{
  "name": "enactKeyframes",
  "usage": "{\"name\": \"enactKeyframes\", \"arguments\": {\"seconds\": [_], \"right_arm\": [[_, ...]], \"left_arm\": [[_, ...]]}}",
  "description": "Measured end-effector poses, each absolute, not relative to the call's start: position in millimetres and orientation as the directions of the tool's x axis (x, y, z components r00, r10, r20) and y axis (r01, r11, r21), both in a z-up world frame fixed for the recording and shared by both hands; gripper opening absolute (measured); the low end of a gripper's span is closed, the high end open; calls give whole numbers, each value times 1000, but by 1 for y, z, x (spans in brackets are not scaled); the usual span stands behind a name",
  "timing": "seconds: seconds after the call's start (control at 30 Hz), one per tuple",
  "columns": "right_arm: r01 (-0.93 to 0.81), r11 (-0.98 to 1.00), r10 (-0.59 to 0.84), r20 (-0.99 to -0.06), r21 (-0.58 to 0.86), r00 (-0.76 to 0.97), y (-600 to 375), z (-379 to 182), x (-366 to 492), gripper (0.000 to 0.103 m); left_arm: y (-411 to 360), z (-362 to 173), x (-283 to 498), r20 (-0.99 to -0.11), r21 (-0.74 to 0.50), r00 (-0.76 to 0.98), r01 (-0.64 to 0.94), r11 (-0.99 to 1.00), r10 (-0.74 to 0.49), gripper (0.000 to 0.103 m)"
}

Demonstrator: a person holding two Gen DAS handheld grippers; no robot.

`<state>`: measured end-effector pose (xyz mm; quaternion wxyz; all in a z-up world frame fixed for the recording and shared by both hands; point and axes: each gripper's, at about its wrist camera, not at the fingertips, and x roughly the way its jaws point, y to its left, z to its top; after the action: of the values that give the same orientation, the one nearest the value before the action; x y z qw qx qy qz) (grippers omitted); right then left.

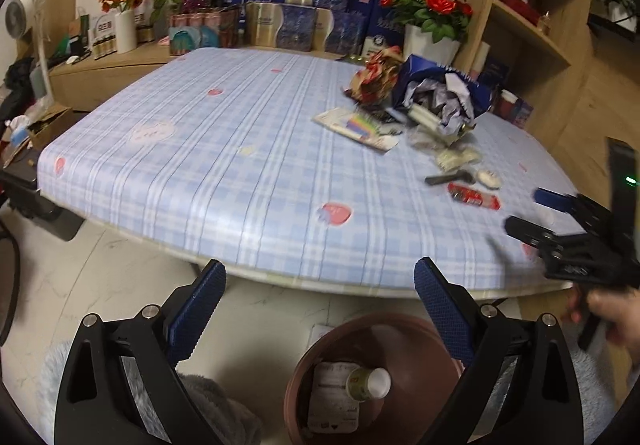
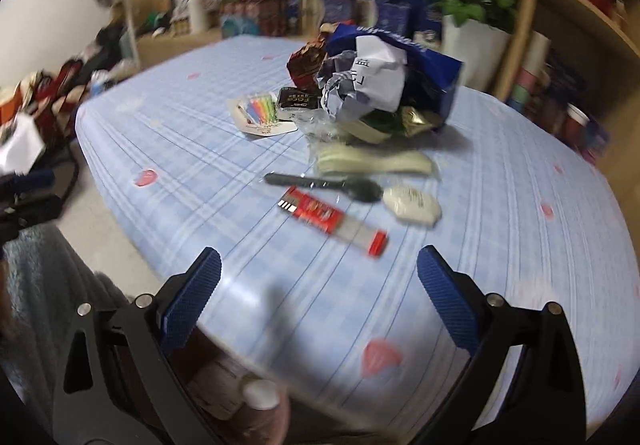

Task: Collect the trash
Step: 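Move the right tool to the red lighter and grasp it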

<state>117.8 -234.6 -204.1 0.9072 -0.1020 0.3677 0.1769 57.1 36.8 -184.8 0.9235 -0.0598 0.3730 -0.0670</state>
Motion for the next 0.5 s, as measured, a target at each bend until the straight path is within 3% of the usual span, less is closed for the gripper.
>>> {"name": "enactKeyframes", "arguments": {"seconds": [0.07, 0.2, 0.33, 0.5], "right_arm": [[-440, 895, 256, -734, -66, 630, -233, -207, 138, 83], [-507, 857, 261, -777, -86, 573, -226, -214, 163, 81], [-557, 828, 283, -807, -68, 518, -218, -220, 178, 81], [-574, 817, 293, -827, -44, 480, -214, -227, 191, 80]], "left_arm": [[37, -183, 65, -679, -170, 711, 87, 982, -181, 89], [38, -182, 79, -680, -189, 704, 102, 977, -205, 85], [36, -183, 95, -680, -223, 683, 154, 963, -267, 72], [32, -185, 110, -687, -229, 665, 185, 956, -293, 65]]}}
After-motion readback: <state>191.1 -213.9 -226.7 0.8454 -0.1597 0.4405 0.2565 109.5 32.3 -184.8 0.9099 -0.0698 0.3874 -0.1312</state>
